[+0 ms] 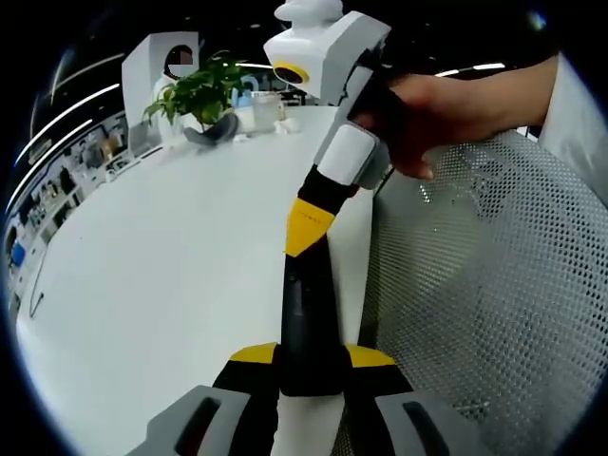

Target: Press the specified remote control buttons in sequence, fully releasing each button before pressing the next.

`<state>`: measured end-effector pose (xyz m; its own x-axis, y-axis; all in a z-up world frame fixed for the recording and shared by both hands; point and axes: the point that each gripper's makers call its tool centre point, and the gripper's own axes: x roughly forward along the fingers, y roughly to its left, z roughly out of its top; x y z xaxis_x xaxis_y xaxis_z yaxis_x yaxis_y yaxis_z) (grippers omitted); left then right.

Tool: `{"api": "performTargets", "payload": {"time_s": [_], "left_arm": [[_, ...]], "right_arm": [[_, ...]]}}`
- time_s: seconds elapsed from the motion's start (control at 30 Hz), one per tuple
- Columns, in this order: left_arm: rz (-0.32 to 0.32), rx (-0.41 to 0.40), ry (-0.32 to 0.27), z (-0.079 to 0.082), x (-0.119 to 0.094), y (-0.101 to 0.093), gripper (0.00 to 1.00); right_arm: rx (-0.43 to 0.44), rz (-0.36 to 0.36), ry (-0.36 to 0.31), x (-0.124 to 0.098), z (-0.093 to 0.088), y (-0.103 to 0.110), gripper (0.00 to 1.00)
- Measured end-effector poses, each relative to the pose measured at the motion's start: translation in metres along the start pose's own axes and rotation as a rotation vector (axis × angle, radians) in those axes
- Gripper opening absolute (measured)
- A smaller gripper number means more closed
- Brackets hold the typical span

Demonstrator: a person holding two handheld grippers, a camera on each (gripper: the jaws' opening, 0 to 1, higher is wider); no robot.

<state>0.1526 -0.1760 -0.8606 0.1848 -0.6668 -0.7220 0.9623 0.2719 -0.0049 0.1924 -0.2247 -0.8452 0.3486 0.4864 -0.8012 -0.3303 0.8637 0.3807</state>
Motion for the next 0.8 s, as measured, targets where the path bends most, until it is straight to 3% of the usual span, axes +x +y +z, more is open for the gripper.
{"api": "performTargets", "payload": {"time_s": [0.17,0.37,0.53,0.8], "left_arm": [[0.000,-0.001,-0.001,0.0000,0.0002,0.0003,0.25],[0.000,-0.005,-0.002,0.0002,0.0002,0.0006,0.25],[0.004,-0.011,0.002,0.0000,0.0003,0.0016,0.25],[0.006,-0.011,0.002,0.0002,0.0002,0.0018,0.25]], "right_arm": [[0.012,0.013,0.051,0.0049,-0.0085,0.0013,0.00],[0.004,0.012,0.036,0.0040,-0.0075,0.0011,0.00],[-0.088,-0.020,0.028,0.0063,-0.0070,0.0021,0.00],[-0.087,-0.027,0.033,0.0065,-0.0069,0.0010,0.00]]}}
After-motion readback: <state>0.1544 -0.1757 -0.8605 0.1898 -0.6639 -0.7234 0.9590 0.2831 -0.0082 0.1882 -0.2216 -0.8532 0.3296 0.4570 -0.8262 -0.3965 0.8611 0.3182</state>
